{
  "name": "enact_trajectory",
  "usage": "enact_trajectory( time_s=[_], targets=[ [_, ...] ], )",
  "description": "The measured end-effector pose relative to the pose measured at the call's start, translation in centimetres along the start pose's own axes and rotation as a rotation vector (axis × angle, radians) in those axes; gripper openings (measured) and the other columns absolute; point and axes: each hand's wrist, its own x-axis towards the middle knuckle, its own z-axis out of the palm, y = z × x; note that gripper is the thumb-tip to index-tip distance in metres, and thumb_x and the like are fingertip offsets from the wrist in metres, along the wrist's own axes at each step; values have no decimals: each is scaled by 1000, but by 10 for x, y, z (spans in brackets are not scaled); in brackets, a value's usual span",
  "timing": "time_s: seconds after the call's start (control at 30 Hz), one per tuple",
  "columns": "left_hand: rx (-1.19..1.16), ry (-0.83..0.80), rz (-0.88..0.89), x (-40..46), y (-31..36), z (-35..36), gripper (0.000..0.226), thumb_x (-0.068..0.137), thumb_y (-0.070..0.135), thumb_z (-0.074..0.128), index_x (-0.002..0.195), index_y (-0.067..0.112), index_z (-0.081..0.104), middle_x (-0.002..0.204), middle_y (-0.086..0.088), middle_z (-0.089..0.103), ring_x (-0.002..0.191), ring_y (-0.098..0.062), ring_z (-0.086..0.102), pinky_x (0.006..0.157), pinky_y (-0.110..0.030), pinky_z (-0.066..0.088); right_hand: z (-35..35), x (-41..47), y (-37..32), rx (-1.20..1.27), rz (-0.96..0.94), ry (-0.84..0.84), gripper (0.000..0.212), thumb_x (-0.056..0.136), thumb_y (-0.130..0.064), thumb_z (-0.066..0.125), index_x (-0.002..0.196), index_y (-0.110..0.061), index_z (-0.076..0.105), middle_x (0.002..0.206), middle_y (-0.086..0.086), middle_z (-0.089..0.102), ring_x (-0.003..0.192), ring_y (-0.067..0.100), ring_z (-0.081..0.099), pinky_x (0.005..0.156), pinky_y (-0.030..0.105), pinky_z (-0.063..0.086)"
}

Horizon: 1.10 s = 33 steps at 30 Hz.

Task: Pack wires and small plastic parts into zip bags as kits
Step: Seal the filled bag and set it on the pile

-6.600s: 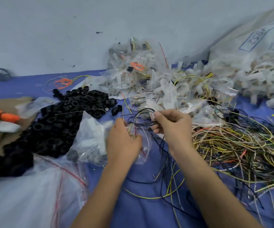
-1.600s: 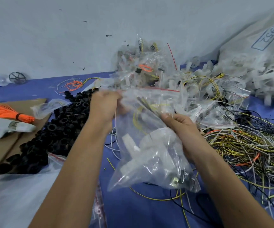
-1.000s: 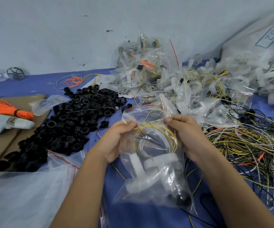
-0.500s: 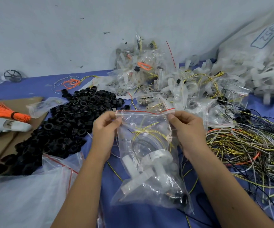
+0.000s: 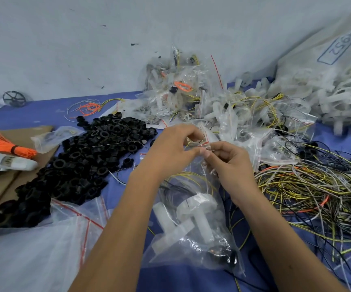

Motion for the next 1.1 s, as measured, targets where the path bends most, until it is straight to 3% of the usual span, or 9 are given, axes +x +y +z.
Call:
enact_trajectory(
  time_s=[0.1, 0.23, 0.4, 0.5, 0.7, 0.9, 1.1],
  targets=[
    [-69, -34, 1, -1, 0, -3, 15, 86, 30, 81, 96, 22, 72, 90, 11, 69, 88, -5, 62, 74, -16, 44, 0, 1, 0, 13, -12, -29, 7, 93, -11, 73, 88, -16, 74, 68, 2, 73, 56, 9, 61, 53, 17, 47],
    [-91, -92, -24, -4, -1, -9, 7, 88, 20, 80, 90, 17, 74, 82, 1, 71, 79, -15, 65, 80, -36, 54, -1, 1, 1, -8, -20, -57, 12, 97, -11, 66, 89, -13, 75, 68, 2, 71, 58, 8, 60, 53, 16, 46],
    [-166, -82, -54, -6, -2, -11, 9, 89, 14, 78, 87, 7, 74, 80, -15, 68, 68, -16, 55, 72, -41, 53, 0, -1, 1, -45, -44, -40, 12, 98, -13, 65, 90, -11, 74, 68, 0, 71, 61, 8, 63, 56, 13, 45],
    [-124, -84, -58, -6, -4, -10, 4, 92, 13, 74, 89, 11, 73, 80, -10, 69, 69, -17, 58, 76, -45, 53, 1, -1, 1, -54, -49, -4, 11, 98, -16, 66, 91, -15, 74, 74, -1, 73, 65, 7, 64, 58, 16, 48],
    [-87, -62, -51, -7, -5, -6, 5, 92, 14, 73, 87, 13, 72, 77, -3, 70, 74, -23, 63, 74, -38, 52, 1, -1, 3, -103, -71, 43, 11, 95, -17, 69, 87, -20, 76, 72, -4, 70, 67, 7, 61, 59, 22, 49],
    [-99, -46, -40, -7, -5, -2, 6, 91, 14, 74, 86, 16, 73, 76, 3, 69, 73, -13, 62, 72, -30, 51, 1, -1, 2, -113, -114, 58, 12, 94, -14, 71, 85, -20, 76, 77, 12, 69, 68, 17, 56, 60, 39, 49],
    [-137, -43, -32, -7, -7, 2, 6, 91, 17, 75, 86, 19, 72, 81, 1, 70, 80, -19, 65, 76, -41, 55, 2, -2, 3, -145, -161, 9, 12, 94, -12, 70, 85, -19, 75, 70, -10, 66, 67, 9, 57, 64, 32, 48]
  ],
)
